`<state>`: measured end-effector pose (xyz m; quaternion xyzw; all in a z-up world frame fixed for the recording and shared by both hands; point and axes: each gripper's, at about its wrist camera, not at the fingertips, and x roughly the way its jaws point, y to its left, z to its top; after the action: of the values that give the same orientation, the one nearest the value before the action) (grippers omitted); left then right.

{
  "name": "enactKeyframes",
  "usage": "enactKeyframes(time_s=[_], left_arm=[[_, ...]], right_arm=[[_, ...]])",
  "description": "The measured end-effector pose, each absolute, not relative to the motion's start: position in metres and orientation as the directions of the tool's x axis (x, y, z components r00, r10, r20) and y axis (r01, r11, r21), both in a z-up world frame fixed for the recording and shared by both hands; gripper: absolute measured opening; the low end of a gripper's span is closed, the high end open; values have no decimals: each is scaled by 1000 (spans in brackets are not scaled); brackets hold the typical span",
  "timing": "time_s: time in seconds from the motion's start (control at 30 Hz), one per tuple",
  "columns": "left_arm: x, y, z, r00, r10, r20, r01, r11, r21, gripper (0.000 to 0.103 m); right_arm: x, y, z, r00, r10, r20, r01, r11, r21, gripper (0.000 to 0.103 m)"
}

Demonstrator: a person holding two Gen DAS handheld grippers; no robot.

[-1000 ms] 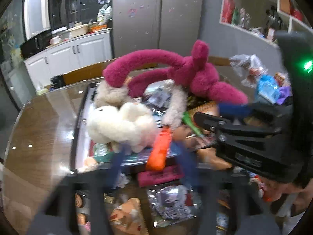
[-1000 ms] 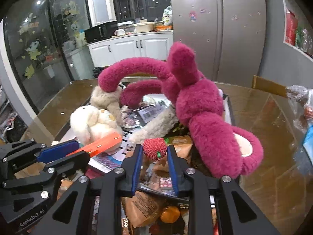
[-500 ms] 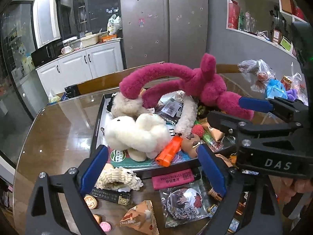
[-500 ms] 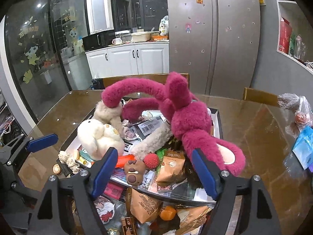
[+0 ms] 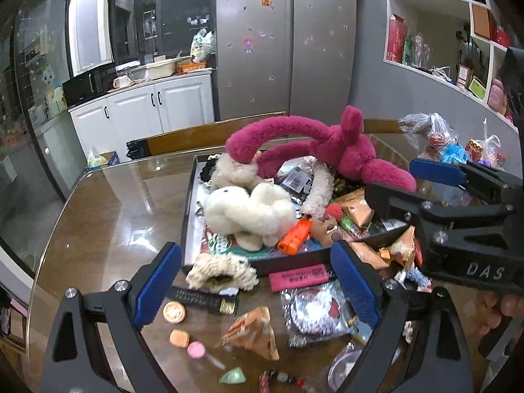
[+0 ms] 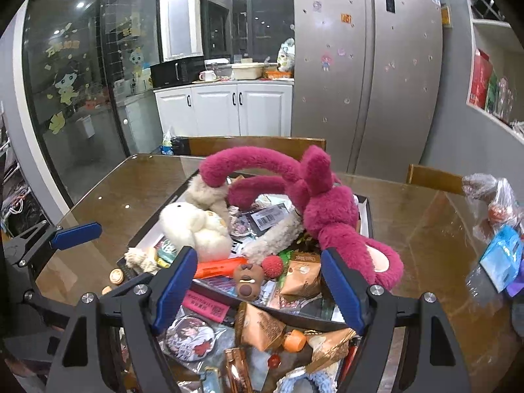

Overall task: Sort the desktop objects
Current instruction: 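Move both open tools back over the remaining pile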

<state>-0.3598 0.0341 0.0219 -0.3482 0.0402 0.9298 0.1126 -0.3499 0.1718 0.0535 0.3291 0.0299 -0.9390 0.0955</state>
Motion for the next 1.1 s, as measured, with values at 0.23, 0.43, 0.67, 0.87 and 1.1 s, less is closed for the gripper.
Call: enactKeyframes(time_s=[0.23, 0.43, 0.67, 0.87, 1.1], left_arm=[[-333, 15, 3, -716, 193, -671, -219, -975, -47, 94], [-323, 11, -8, -704, 209, -679, -225, -972, -66, 94], [-320, 4, -16, -698, 220, -682, -220, -972, -88, 93], [-320, 9, -24, -687, 213, -695, -230, -971, -71, 93], [-321, 16, -31, -674, 215, -707, -248, -967, -58, 93]], right_arm=[[-329, 162, 57, -774, -155, -613, 206, -978, -13, 80], [-308, 165, 36, -770, -175, -613, 197, -980, 32, 80], [-301, 165, 12, -746, -136, -652, 156, -987, 28, 80], [-302, 161, -2, -728, -132, -672, 151, -988, 30, 80], [-306, 156, -15, -705, -129, -698, 171, -985, 9, 80]])
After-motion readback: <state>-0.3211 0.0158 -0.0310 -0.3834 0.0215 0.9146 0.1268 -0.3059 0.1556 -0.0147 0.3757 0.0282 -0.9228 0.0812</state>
